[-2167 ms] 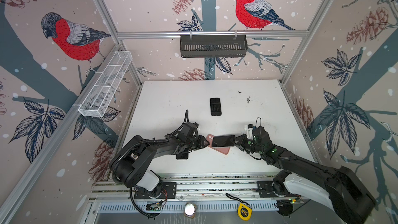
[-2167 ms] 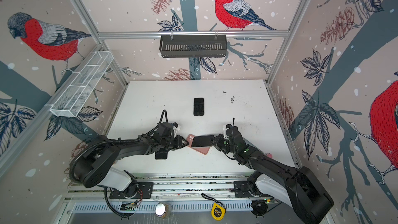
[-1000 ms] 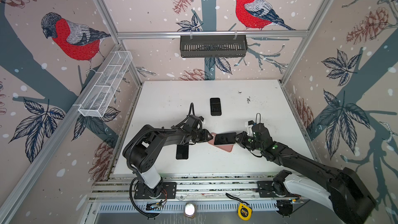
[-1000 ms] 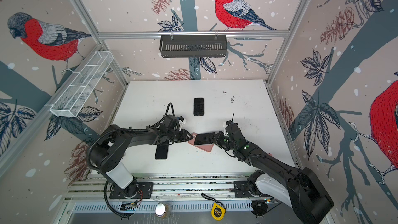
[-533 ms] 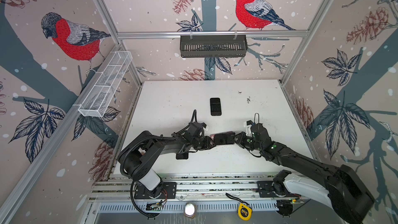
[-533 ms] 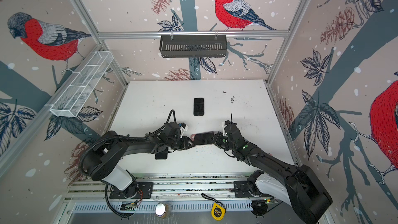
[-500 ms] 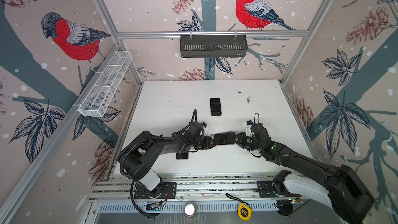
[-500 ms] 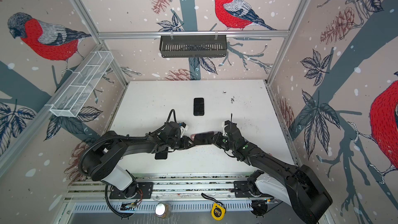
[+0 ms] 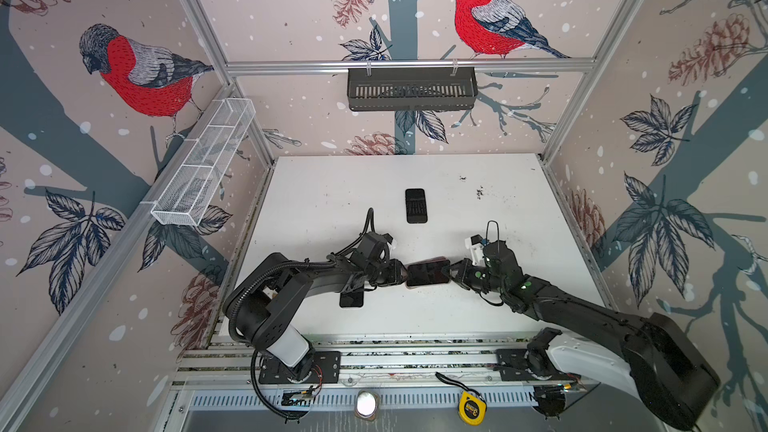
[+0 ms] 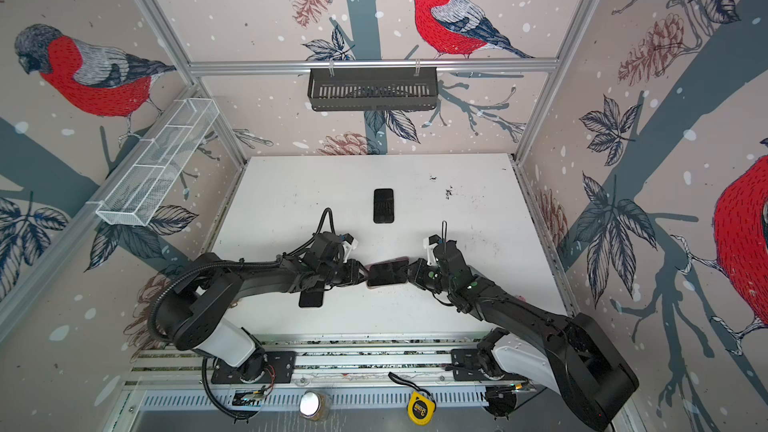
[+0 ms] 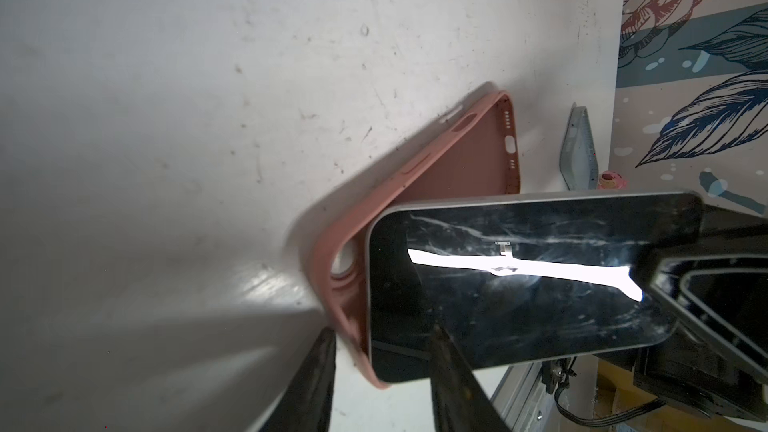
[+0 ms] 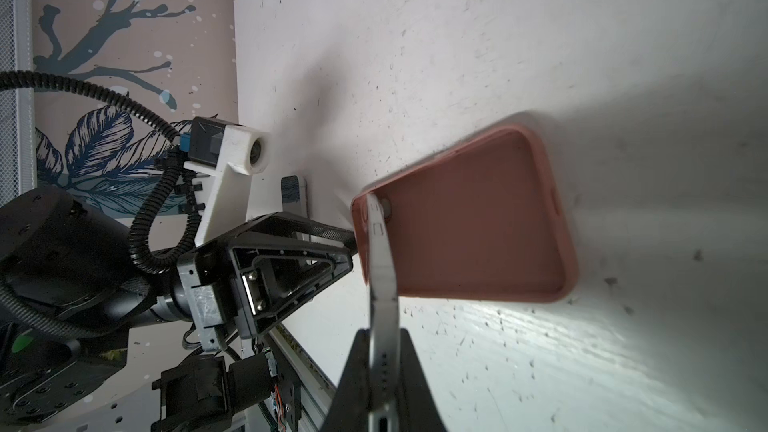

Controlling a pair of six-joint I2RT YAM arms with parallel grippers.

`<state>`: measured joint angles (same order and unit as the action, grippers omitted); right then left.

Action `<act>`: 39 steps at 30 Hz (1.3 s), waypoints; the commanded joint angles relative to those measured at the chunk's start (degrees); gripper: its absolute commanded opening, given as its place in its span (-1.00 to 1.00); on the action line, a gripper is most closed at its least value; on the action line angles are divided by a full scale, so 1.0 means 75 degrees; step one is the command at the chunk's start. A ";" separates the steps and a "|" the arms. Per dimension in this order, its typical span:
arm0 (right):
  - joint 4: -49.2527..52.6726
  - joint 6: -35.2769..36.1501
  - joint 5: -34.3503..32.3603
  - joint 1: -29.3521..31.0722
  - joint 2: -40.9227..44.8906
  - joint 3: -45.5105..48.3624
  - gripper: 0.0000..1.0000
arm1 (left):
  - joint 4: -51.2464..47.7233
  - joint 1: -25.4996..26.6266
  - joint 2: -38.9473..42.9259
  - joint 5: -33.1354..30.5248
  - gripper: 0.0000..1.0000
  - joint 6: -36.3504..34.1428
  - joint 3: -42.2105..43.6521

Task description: Put the phone into the phone case

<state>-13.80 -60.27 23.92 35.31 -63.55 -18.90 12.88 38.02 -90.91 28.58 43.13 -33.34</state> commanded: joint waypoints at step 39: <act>0.0576 0.0824 0.0073 -0.0103 -0.1467 -0.0049 -0.29 | 0.0412 -0.0101 -0.0065 0.0319 -0.22 0.0102 0.0064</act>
<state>-15.57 -57.34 26.37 34.44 -74.81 -18.31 14.28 37.19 -91.15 29.30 43.55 -32.97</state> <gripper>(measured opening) 0.344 0.390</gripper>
